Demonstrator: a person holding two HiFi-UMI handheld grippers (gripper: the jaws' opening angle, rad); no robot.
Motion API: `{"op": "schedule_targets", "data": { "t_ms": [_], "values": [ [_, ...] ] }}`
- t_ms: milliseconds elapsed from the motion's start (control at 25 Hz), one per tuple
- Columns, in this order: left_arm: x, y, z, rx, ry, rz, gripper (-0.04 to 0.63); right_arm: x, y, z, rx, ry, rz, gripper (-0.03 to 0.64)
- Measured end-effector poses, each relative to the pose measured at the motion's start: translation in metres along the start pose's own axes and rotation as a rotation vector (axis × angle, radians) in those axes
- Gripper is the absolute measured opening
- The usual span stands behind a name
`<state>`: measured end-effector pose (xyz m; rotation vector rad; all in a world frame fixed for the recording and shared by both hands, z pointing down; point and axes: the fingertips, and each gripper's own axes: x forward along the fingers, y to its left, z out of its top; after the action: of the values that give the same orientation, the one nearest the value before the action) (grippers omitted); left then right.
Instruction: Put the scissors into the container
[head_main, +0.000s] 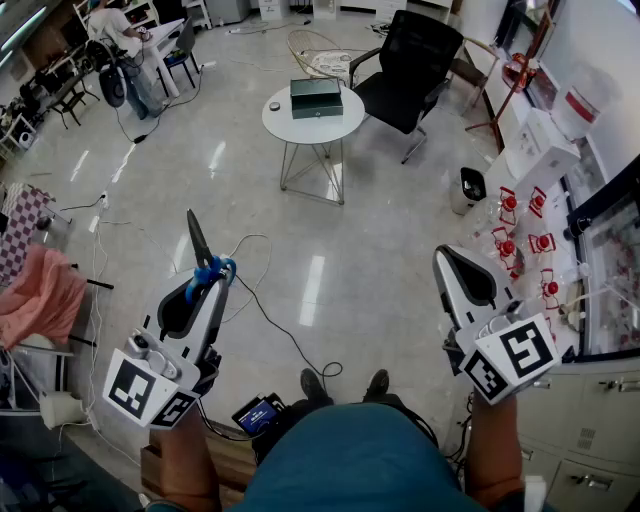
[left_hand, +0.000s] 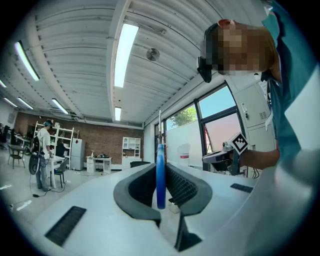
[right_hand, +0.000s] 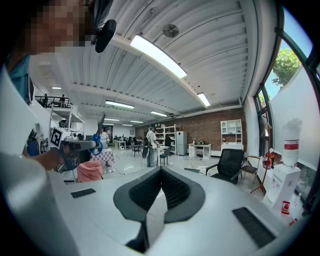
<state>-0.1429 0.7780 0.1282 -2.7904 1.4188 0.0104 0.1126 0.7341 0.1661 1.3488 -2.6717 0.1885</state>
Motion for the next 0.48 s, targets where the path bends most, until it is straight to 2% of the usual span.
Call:
{"op": "schedule_targets", "data": {
  "t_ms": [480],
  "values": [
    [-0.005,0.030,-0.015,-0.006,0.007,-0.011,0.066,0.025,0.017,-0.006,-0.006,0.002,-0.015,0.038]
  ]
}}
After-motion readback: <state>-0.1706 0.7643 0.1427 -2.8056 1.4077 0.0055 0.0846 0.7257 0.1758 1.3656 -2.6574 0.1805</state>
